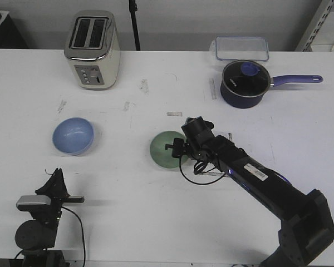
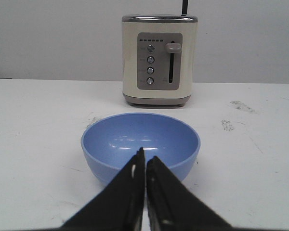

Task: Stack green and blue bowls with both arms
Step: 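Open the right gripper and withdraw it back toward the robot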

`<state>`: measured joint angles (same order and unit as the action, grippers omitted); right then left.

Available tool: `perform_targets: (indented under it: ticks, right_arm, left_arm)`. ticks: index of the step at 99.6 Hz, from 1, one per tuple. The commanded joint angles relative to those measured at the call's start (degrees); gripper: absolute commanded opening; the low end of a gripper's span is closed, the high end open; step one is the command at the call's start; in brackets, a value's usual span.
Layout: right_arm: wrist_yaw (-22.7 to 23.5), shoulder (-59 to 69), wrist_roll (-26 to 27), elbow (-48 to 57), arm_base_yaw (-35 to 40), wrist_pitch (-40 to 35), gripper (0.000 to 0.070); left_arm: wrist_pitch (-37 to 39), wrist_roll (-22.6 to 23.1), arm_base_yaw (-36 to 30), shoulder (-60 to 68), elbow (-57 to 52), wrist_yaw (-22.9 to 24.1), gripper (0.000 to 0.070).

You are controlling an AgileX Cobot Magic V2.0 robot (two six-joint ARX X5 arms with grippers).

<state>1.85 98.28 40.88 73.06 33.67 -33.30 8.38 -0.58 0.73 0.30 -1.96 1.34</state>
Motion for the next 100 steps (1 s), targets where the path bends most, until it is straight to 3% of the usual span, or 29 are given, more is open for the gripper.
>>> perform_targets:
  ticks: [1,16,39,50,57,69,76,88,100]
  right_arm:
    - [-0.63,-0.52,-0.96,1.29,0.37,0.68,0.0466]
    - [-0.92,-3.21,-5.9,1.29,-0.5,0.72,0.0467]
    - [-5.16,-8.81,-11.67,0.96,-3.45,0.76,0.0466]
    - [-6.84,-11.61,-17.4,0.04,-6.1,1.92,0.0451]
    - [-6.84,-13.59,-22.47,-1.46,-8.04,4.42,0.0388]
    - [-6.71,-17.97,-31.26,-5.97,-11.1,10.64,0.02]
    - [-6.58,-20.92,-36.2,-9.16,-12.63,14.29,0.0126]
    - [-6.34,-25.86,-40.87,-14.82,-15.8,20.65,0.0045]
    - [-6.16,-30.95,-41.0,-21.22,-20.31,26.82,0.0019]
  left_arm:
    - [0.68,-0.11,0.11,-0.11,1.27,-0.02,0.0001]
    - [0.68,-0.11,0.11,-0.11,1.27,-0.02,0.0001]
    - [0.68,-0.11,0.11,-0.11,1.27,-0.02,0.0001]
    - [0.68,-0.11,0.11,-0.11,1.27,-0.02,0.0001]
    - [0.68,-0.11,0.11,-0.11,1.27,-0.02,0.0001]
    - [0.68,-0.11,0.11,-0.11,1.27,-0.02,0.0001]
    - [0.7,-0.11,0.11,-0.11,1.27,-0.02,0.0001]
    - [0.7,-0.11,0.11,-0.11,1.27,-0.02,0.0001]
    - [0.7,-0.11,0.11,-0.11,1.27,-0.02,0.0001]
